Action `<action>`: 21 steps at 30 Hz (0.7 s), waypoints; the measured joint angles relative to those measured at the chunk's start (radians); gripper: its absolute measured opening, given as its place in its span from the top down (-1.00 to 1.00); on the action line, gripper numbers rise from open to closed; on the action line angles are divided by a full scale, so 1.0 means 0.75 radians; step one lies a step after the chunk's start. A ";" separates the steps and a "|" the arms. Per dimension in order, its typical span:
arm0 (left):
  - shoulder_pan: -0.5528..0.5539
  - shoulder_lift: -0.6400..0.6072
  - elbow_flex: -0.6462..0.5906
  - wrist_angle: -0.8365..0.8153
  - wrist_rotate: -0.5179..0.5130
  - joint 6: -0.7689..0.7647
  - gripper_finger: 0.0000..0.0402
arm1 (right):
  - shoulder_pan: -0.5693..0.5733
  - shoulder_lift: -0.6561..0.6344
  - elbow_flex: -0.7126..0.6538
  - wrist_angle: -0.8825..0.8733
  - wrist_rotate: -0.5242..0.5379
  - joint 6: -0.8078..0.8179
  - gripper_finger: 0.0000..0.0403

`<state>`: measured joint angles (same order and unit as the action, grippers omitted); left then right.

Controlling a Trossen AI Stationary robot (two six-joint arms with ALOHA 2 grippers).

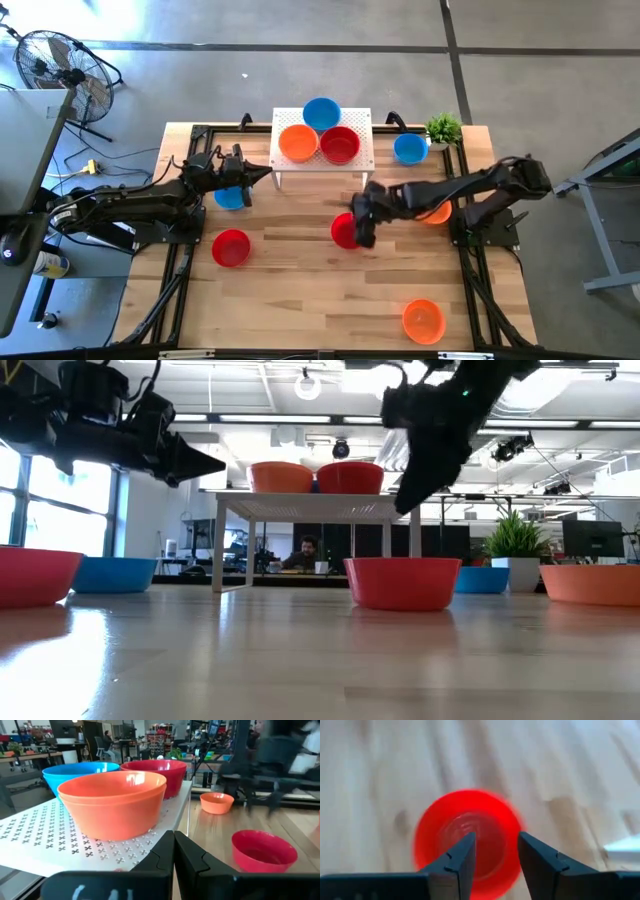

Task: Pick & Place Mini bowls
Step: Stack the red bowl on the red bowl on the shelf

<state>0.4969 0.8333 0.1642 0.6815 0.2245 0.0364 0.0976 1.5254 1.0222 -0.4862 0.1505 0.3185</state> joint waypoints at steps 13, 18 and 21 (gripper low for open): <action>0.000 0.000 0.000 -0.005 -0.001 0.000 1.00 | 0.259 0.267 0.165 -0.181 -0.078 -0.123 0.10; 0.000 0.000 0.000 -0.005 -0.001 0.000 1.00 | 0.256 0.353 0.165 -0.167 0.035 -0.141 0.11; 0.000 0.000 0.000 -0.006 -0.001 0.000 1.00 | 0.257 0.401 0.164 -0.126 0.049 -0.176 0.20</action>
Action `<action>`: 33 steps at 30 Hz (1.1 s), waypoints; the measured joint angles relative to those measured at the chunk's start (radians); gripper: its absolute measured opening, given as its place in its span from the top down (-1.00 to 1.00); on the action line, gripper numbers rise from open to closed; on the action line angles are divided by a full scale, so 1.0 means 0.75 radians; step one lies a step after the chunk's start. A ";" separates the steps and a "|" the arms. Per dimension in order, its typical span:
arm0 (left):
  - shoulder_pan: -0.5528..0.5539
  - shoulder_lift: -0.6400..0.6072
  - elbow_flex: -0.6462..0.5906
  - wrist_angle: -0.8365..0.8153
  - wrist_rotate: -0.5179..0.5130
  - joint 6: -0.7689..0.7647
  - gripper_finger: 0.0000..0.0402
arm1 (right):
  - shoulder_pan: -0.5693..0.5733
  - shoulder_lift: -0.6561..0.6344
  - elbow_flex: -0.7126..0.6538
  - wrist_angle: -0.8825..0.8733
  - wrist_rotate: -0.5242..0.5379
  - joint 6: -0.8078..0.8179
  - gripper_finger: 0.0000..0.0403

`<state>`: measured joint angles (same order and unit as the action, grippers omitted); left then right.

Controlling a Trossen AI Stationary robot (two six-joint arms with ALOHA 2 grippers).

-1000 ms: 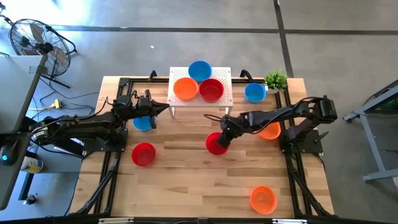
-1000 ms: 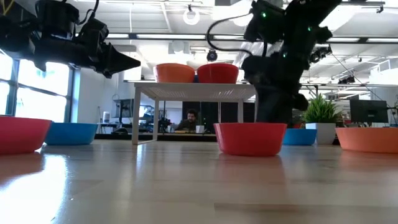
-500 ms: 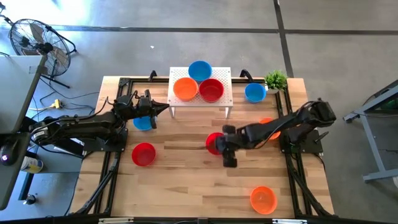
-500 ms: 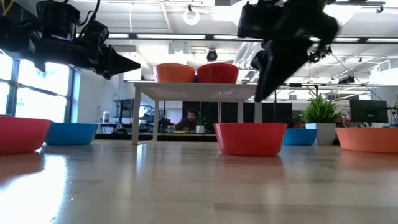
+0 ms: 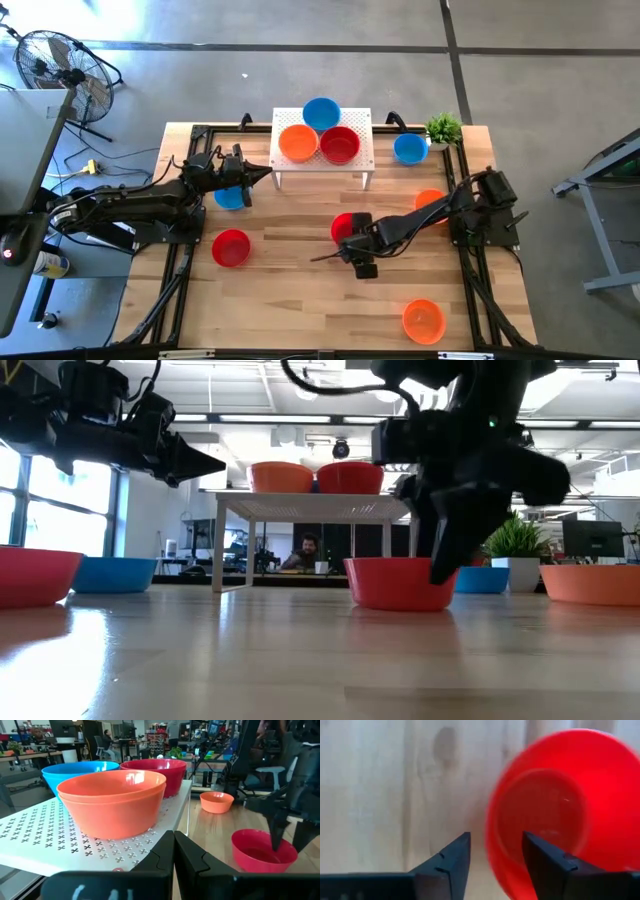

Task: Pick & Place Mini bowls
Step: Stack the red bowl on the red bowl on the shelf

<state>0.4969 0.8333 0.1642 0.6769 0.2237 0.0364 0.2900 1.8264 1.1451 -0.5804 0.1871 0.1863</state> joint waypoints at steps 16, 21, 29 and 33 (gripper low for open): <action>0.000 0.000 0.000 0.001 -0.001 -0.001 1.00 | -0.027 -0.162 0.003 0.085 -0.063 0.031 0.98; 0.000 0.000 0.000 0.001 -0.001 -0.001 1.00 | -0.087 -0.283 0.115 0.031 -0.103 0.025 0.99; 0.000 0.000 0.000 -0.002 -0.001 -0.001 1.00 | -0.103 -0.223 0.216 -0.227 -0.165 0.090 0.72; 0.000 0.000 0.000 -0.010 -0.001 -0.001 1.00 | -0.063 -0.146 0.187 -0.218 -0.163 0.086 0.45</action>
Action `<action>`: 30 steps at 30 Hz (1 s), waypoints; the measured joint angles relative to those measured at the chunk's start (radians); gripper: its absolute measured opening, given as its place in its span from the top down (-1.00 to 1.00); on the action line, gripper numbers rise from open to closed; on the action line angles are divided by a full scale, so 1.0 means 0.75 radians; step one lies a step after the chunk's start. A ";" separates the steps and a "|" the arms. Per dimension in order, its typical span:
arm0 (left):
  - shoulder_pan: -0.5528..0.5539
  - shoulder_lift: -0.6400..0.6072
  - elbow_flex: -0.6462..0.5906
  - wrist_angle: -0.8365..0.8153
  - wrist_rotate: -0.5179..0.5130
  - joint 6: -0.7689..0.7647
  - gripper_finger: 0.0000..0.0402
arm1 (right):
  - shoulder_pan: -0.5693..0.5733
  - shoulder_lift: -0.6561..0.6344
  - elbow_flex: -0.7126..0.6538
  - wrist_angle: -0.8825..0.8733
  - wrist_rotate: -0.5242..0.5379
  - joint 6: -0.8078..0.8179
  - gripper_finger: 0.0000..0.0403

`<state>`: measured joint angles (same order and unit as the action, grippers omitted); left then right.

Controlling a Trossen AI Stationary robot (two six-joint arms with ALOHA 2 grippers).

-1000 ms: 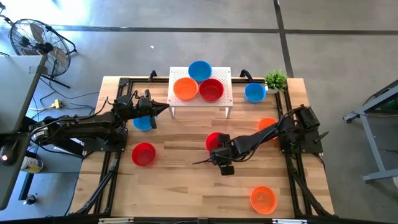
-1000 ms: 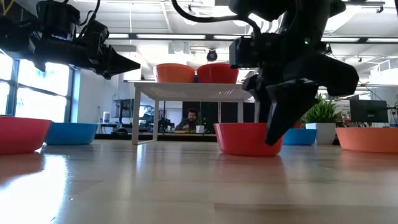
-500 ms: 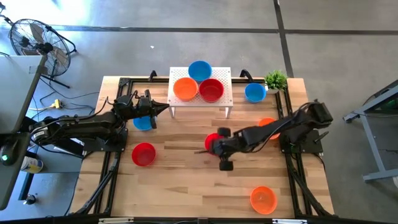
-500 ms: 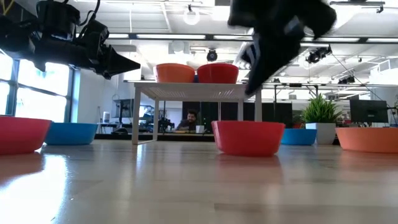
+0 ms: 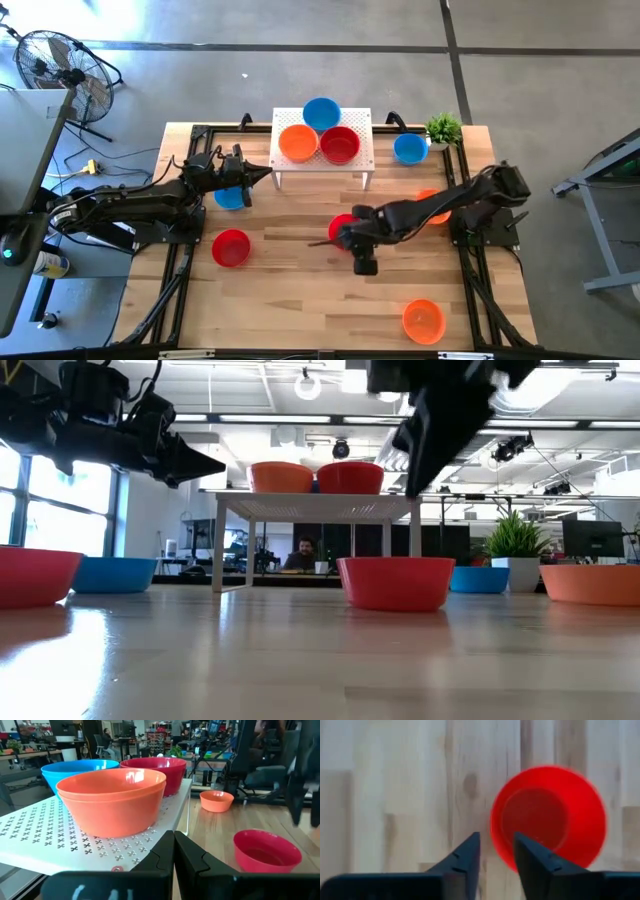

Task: Pick & Place Mini bowls
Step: Stack the red bowl on the red bowl on the shelf

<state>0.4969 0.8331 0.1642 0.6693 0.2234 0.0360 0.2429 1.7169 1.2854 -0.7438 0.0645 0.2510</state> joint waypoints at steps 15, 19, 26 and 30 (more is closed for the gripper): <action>0.000 0.000 0.000 -0.011 -0.001 0.007 1.00 | 0.026 0.293 0.000 0.046 0.136 -0.099 0.39; 0.000 0.000 0.000 -0.019 -0.001 0.008 1.00 | 0.015 0.324 0.000 0.066 0.155 -0.101 0.67; 0.000 0.000 0.000 -0.020 -0.001 0.010 1.00 | 0.007 0.301 0.000 0.085 0.091 -0.122 0.96; 0.000 0.000 0.000 -0.020 -0.001 0.011 1.00 | 0.007 0.252 0.010 0.109 -0.013 -0.136 0.98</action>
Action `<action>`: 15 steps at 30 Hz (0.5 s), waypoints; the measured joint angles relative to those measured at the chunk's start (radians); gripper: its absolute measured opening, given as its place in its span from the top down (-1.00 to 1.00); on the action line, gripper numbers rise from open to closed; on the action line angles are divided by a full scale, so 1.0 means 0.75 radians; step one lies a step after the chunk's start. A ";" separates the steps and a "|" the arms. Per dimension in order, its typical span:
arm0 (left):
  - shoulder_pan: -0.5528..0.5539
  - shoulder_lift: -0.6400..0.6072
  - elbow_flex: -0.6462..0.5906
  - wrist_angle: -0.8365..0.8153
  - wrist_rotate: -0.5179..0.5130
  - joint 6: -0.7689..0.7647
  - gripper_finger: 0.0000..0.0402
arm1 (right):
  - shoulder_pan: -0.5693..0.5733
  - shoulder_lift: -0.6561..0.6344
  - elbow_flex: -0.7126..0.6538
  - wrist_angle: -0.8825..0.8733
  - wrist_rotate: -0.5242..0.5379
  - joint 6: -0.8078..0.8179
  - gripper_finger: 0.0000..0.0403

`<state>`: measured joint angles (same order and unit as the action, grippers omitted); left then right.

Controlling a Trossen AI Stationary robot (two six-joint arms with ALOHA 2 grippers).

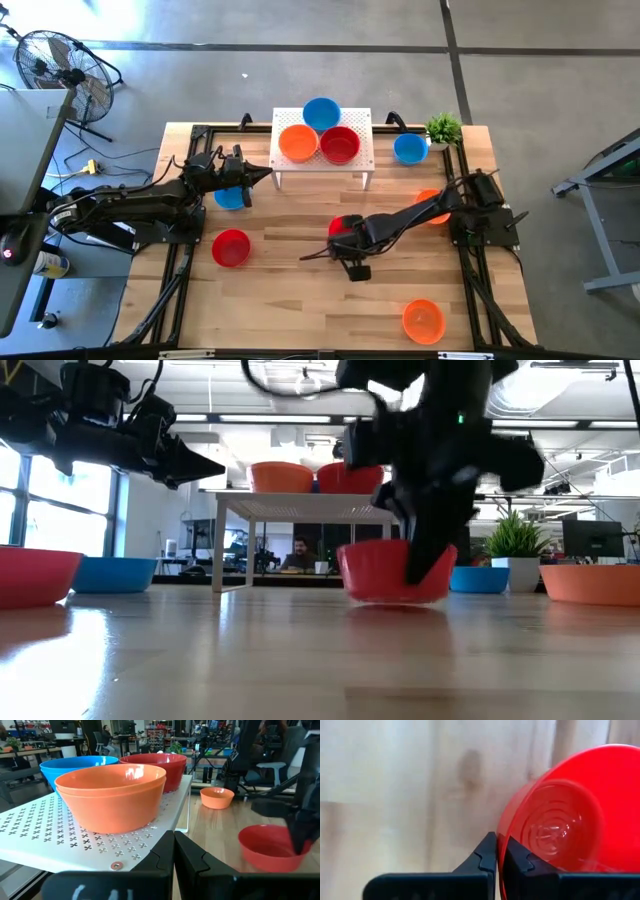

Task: Pick & Place Mini bowls
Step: Stack the red bowl on the red bowl on the shelf

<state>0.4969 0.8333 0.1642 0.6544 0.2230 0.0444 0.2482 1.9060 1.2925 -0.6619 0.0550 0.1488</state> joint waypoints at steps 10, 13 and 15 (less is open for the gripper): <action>0.000 0.000 0.000 0.000 0.000 -0.001 1.00 | -0.087 -0.126 0.289 -0.175 0.000 -0.063 0.99; 0.000 0.000 0.000 0.000 0.000 -0.001 1.00 | -0.146 -0.127 0.447 -0.322 0.023 -0.116 1.00; 0.000 0.000 0.000 0.001 0.000 -0.001 1.00 | -0.201 -0.127 0.561 -0.392 0.024 -0.149 1.00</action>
<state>0.4969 0.8333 0.1645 0.6548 0.2231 0.0441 0.0976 1.8111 1.7133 -0.9561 0.0733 0.0372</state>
